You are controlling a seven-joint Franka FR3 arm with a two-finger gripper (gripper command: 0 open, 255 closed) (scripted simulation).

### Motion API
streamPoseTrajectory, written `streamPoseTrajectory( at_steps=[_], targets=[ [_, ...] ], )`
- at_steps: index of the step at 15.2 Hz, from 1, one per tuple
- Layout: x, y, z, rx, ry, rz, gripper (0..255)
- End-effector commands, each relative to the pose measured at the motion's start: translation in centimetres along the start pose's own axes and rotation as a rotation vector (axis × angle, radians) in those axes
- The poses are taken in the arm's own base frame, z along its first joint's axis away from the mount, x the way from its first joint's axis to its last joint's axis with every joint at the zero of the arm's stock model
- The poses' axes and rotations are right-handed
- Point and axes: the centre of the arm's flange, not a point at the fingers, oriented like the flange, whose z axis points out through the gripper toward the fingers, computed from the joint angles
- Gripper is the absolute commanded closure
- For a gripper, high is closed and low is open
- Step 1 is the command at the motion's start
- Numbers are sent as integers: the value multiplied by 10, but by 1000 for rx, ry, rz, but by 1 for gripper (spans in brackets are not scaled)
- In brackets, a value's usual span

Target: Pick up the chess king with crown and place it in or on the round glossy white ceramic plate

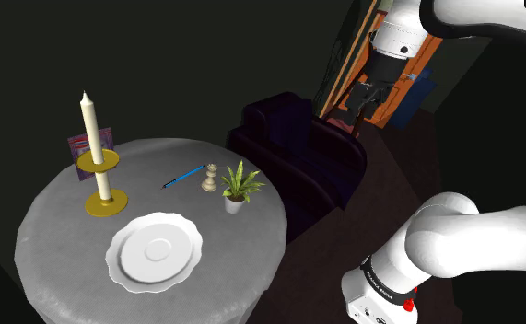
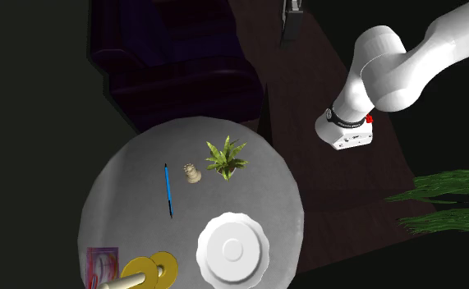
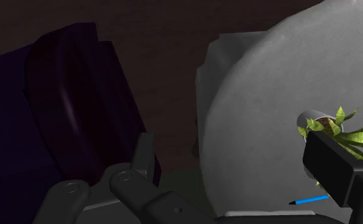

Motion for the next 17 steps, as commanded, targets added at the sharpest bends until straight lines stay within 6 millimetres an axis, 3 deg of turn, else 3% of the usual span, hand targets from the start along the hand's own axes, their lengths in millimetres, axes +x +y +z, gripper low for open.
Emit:
streamPoseTrajectory(
  at_steps=[1, 17],
  targets=[
    [0, 0, 0, 0, 0, 0, 0],
    [124, -124, 113, 39, -6, -46, 0]
  ],
)
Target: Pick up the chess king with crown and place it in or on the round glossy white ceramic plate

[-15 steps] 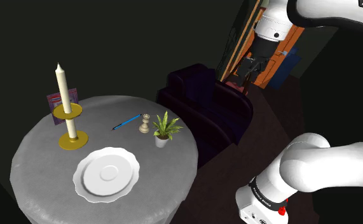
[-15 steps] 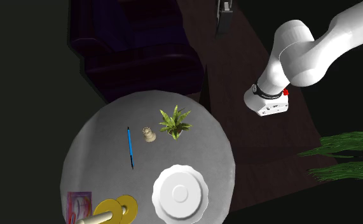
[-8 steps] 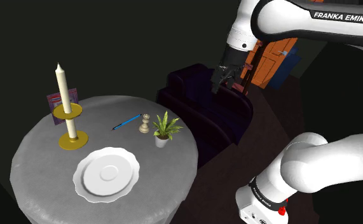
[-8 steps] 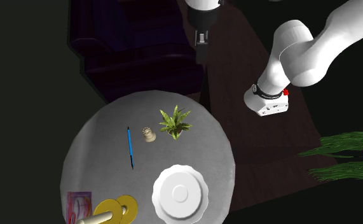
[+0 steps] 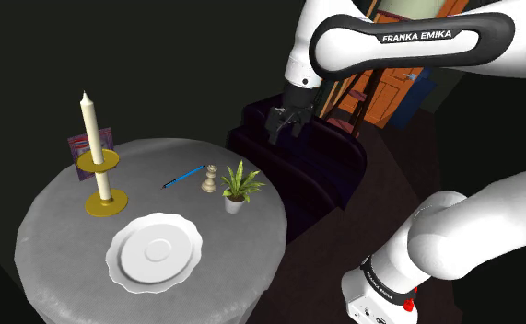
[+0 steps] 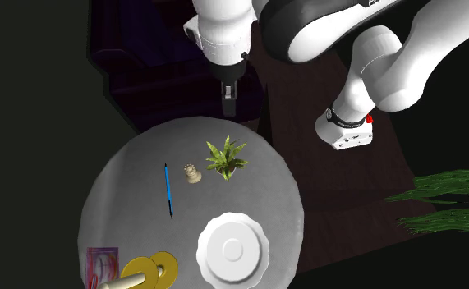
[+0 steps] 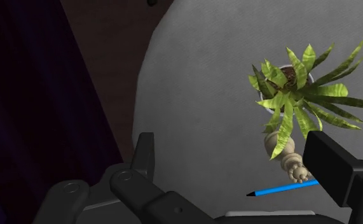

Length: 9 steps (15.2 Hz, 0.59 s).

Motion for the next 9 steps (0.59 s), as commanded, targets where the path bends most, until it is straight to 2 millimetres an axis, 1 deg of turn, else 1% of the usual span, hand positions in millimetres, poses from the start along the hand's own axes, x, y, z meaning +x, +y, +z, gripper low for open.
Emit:
streamPoseTrajectory(
  at_steps=[1, 9],
  targets=[
    [13, -15, 18, 6, 0, -6, 0],
    [75, -76, 74, 25, -3, -29, 0]
  ],
)
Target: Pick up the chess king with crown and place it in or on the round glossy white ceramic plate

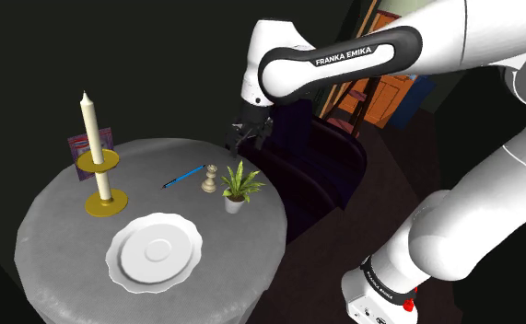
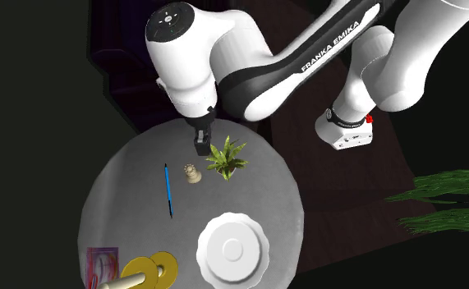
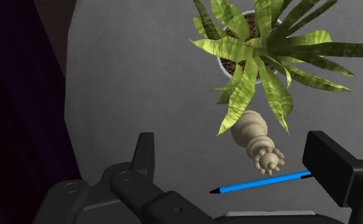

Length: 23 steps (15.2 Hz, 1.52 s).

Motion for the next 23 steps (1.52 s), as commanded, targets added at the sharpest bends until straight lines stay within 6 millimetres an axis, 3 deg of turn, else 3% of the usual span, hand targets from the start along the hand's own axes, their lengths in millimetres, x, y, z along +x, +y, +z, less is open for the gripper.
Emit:
streamPoseTrajectory(
  at_steps=[1, 7, 15, 22, 23],
  targets=[
    [18, -16, 14, 6, 0, -6, 0],
    [63, -59, 55, 20, -2, -22, 0],
    [63, -60, 95, 20, -2, -22, 0],
    [63, -60, 95, 20, -2, -22, 0],
    [63, -60, 95, 20, -2, -22, 255]
  ],
)
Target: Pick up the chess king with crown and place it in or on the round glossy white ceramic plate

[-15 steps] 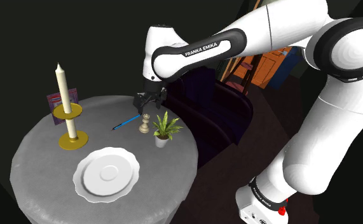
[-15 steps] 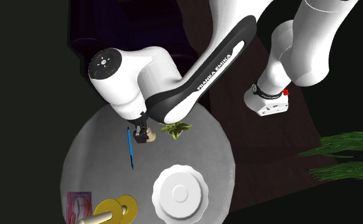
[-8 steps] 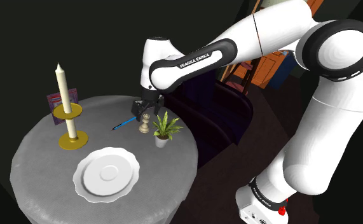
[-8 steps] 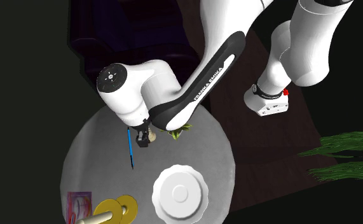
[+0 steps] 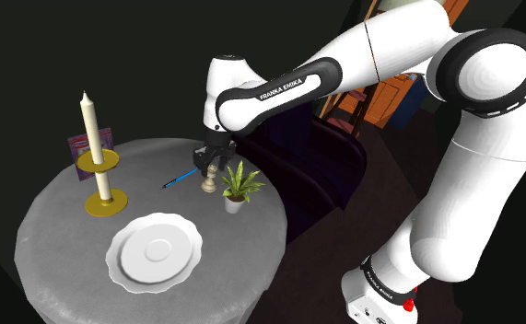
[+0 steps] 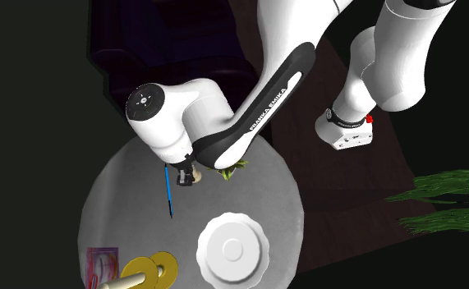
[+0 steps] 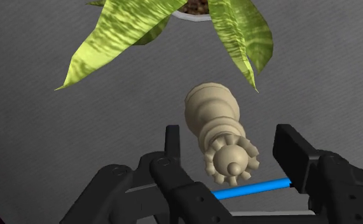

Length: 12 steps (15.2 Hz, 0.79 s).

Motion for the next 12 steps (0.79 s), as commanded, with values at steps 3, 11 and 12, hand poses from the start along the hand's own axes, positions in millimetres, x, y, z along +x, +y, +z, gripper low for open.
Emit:
streamPoseTrajectory(
  at_steps=[3, 11, 12],
  targets=[
    [0, 0, 0, 0, 0, 0, 255],
    [-1, 0, -10, 0, 0, 0, 255],
    [-1, 0, -16, 0, 0, 0, 255]
  ],
)
